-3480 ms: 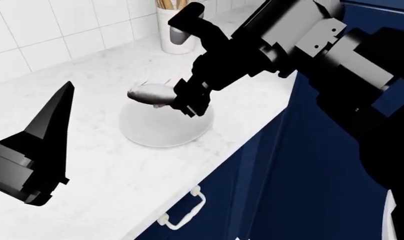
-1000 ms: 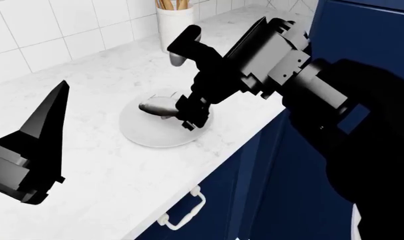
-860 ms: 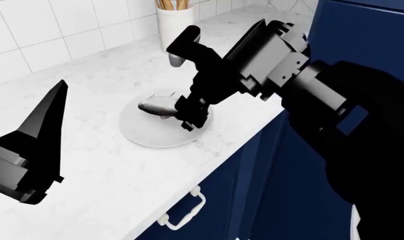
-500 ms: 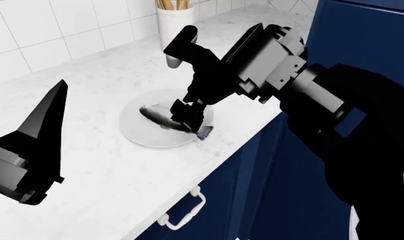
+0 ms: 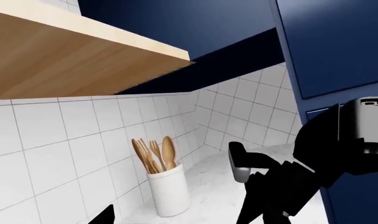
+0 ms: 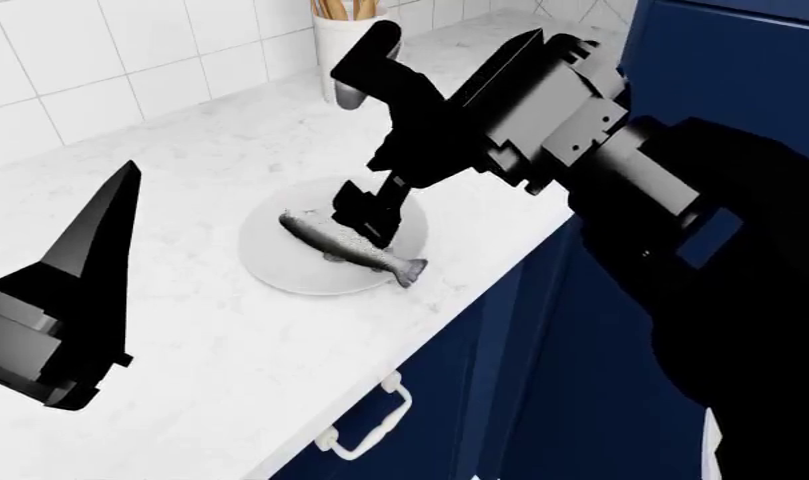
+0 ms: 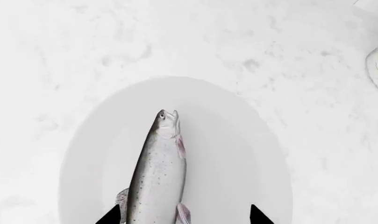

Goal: Pick the fish from the top rack in the oven and place it on the plate on the counter.

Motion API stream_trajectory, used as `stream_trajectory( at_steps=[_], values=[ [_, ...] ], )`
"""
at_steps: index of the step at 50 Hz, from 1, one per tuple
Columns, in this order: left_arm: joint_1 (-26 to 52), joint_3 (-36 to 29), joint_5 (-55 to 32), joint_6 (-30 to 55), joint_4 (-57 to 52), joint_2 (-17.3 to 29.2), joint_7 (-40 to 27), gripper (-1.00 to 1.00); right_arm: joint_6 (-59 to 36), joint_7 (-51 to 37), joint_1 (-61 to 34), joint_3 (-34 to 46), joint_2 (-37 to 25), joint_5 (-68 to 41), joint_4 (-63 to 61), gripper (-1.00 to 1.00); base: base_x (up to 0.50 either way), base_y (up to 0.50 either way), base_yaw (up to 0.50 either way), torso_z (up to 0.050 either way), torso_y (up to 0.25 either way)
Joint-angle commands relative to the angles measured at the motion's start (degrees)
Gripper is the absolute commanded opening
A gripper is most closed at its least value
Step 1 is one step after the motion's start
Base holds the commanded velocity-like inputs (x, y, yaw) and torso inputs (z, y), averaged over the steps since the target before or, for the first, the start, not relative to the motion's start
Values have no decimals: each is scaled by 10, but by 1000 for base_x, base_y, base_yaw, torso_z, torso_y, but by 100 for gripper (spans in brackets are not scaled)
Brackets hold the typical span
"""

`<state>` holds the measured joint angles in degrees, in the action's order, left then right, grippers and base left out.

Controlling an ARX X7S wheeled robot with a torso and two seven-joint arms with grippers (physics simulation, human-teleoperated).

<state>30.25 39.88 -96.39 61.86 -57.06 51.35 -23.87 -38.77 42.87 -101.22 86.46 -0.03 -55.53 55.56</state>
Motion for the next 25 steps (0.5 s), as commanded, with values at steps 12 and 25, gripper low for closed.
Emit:
stream_trajectory(
  at_steps=[12, 25],
  values=[
    [28, -42, -33, -23, 9, 20, -44, 100, 68, -228, 28, -142, -209, -128, -347, 100, 0, 0, 0, 0, 0],
    [22, -16, -21, -21, 13, 18, -39, 100, 175, -440, 160, -216, -387, -152, -619, 100, 0, 0, 0, 0, 0]
  ],
)
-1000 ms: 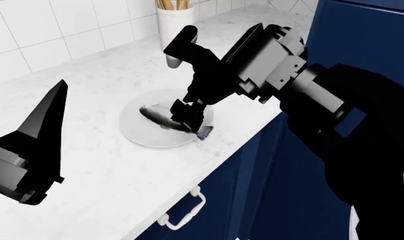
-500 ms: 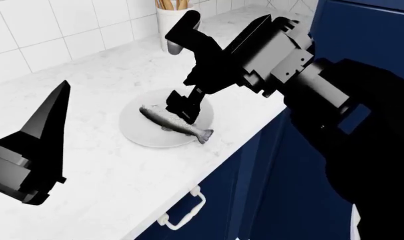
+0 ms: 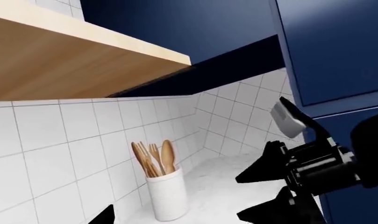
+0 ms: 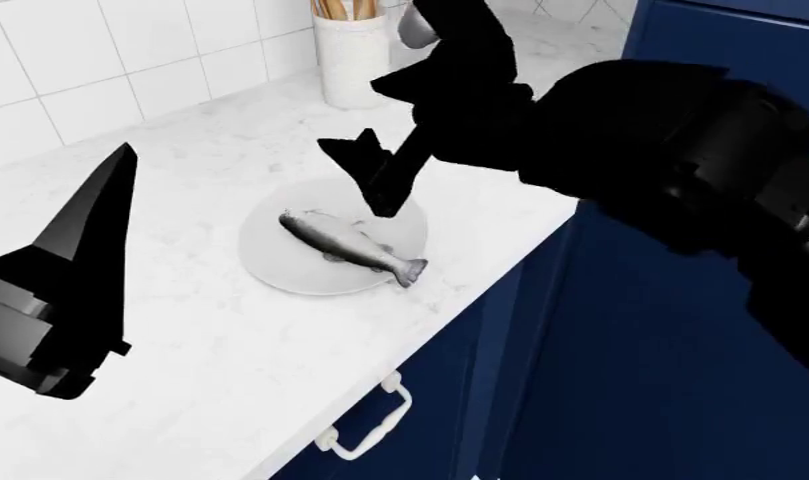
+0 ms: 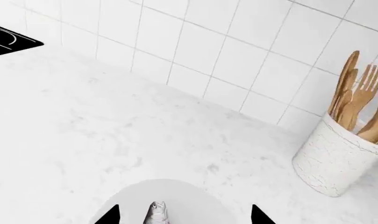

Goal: Pick the fish from the top rack in the oven and place it on the plate on the counter.

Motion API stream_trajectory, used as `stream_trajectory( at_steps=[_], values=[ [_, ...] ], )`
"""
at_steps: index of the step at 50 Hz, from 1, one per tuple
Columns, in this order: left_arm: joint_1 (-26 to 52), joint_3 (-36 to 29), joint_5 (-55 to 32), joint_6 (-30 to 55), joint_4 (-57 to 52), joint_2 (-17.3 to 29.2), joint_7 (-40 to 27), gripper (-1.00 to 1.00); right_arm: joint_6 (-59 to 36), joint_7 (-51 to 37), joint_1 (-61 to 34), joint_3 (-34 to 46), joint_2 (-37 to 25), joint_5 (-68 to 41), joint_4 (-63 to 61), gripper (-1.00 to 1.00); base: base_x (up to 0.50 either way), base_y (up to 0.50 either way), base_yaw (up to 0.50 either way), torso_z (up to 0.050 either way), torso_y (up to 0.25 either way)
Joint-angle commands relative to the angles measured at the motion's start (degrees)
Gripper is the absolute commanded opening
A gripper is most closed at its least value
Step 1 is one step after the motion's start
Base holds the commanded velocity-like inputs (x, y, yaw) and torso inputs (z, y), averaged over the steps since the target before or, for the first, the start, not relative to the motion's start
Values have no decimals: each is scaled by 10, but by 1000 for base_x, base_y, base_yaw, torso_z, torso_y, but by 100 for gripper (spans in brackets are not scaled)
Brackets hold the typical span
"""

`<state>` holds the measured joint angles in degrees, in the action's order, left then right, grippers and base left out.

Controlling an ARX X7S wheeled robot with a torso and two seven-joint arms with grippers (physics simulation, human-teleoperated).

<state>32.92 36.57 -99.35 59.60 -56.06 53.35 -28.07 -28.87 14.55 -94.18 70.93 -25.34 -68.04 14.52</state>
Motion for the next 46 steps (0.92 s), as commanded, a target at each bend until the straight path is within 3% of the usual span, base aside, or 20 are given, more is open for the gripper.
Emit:
stream_trajectory(
  at_steps=[1, 9, 23, 33, 46],
  values=[
    [-5, 23, 11, 1, 4, -2, 4, 100, 91, -172, 104, -64, -148, -20, -228, 100, 0, 0, 0, 0, 0],
    [-13, 38, 30, 3, 1, -17, 11, 100, 199, -280, 182, -107, -205, 23, -323, 100, 0, 0, 0, 0, 0],
    [23, 35, 72, -26, -11, -60, -5, 100, 361, -461, 268, -177, -251, 219, -449, 100, 0, 0, 0, 0, 0],
    [77, 17, 49, -65, -13, -57, -57, 100, 377, -539, 295, -197, -283, 309, -491, 100, 0, 0, 0, 0, 0],
    [150, -3, 81, -101, -39, -117, -67, 100, 340, -626, 283, -224, -301, 389, -604, 100, 0, 0, 0, 0, 0]
  ],
)
